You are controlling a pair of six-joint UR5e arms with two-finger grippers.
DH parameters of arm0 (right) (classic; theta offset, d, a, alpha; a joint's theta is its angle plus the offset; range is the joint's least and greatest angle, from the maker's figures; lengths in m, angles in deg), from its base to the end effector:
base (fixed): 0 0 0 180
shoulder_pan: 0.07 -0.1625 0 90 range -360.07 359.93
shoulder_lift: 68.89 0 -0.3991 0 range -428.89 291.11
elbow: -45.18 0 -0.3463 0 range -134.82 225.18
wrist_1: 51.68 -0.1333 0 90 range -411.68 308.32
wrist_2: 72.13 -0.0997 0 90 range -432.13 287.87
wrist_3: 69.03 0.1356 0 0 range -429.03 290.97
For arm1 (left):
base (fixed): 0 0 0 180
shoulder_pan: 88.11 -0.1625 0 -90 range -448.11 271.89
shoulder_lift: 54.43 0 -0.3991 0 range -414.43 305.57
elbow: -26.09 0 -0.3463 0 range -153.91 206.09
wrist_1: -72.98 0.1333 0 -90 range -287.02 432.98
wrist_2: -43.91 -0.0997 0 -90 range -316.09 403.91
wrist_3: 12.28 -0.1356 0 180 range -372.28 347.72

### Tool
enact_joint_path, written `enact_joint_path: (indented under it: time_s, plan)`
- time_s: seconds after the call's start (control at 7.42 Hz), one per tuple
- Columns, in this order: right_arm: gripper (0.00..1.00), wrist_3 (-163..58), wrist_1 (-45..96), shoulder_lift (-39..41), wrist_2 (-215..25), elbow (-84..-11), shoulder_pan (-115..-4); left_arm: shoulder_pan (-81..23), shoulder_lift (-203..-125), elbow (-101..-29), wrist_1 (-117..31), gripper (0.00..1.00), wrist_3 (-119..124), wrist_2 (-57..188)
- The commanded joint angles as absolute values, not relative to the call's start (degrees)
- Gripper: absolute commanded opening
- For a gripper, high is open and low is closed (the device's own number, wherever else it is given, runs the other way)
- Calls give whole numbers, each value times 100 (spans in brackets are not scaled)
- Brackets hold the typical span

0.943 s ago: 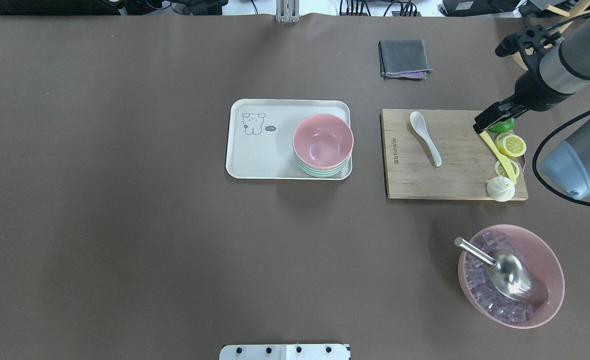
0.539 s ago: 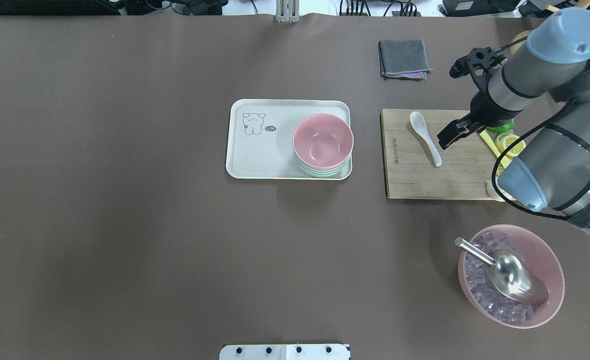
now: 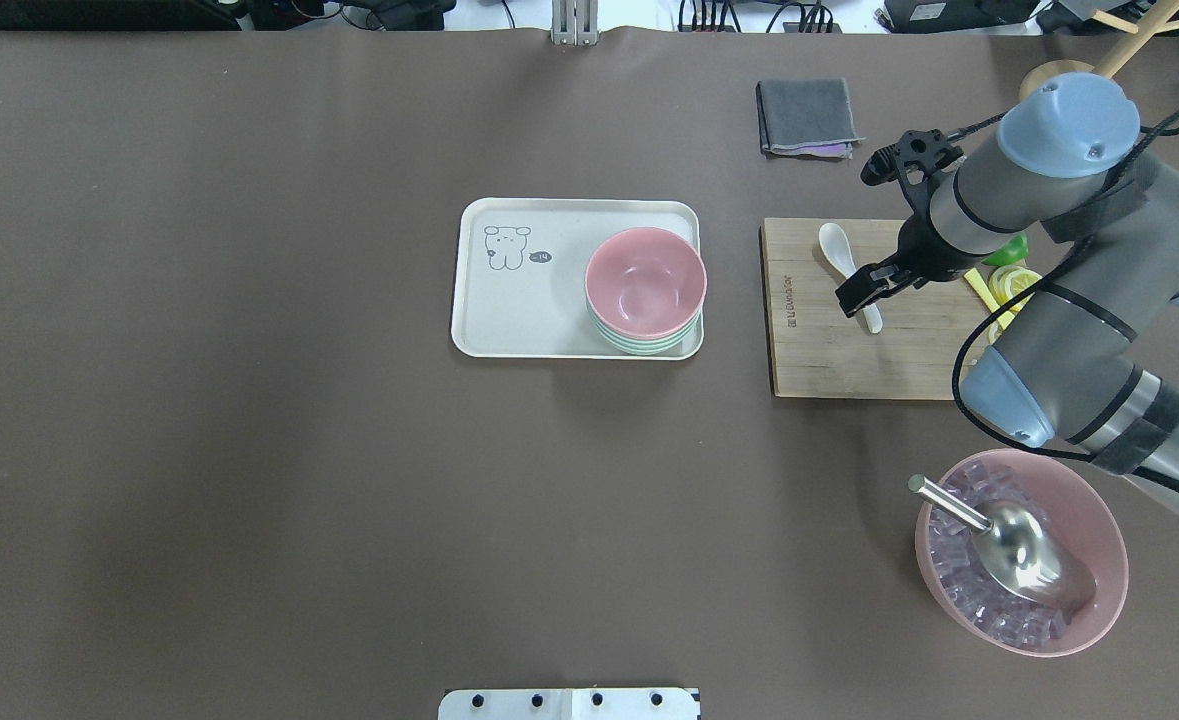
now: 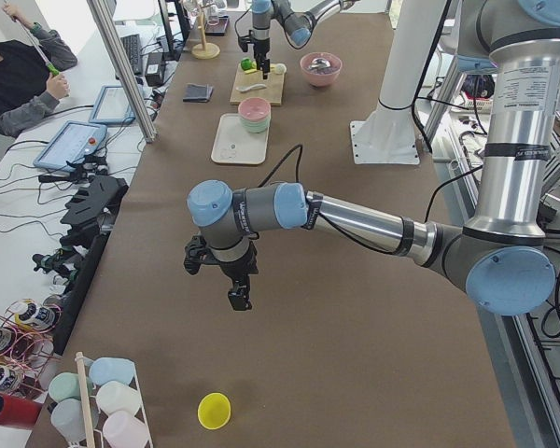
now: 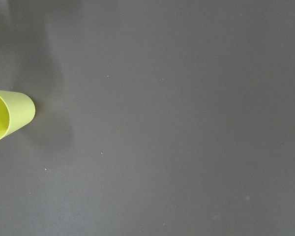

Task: Stack pink bowl on green and place spoon
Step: 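Lower the right gripper onto the white spoon and grasp its handle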

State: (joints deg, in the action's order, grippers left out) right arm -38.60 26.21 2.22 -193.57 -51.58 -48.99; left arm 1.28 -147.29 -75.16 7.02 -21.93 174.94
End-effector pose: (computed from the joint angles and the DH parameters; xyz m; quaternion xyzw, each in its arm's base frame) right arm -0.3412 -0.4866 0.4206 0.1030 -0.3900 -0.1718 0.8987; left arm -0.0396 -0.4368 0.5946 -0.0533 0.3544 0.0532 0.9320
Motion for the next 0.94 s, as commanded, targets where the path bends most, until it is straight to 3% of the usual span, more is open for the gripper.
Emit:
enact_joint_path:
  time_s: [0.0,0.54,0.81]
  plan:
    - [100,-3677,2548,309,-19184,-5132,-4814,181,-14733,-7472,654,99,-2194,17496]
    - [99,-2983,2443,274,-19184,-4948,-4788,181,-14733,-7464,653,99,-2186,17487]
    - [89,-2983,2022,187,-19175,-4510,-4788,181,-14733,-7472,653,99,-2186,17487]
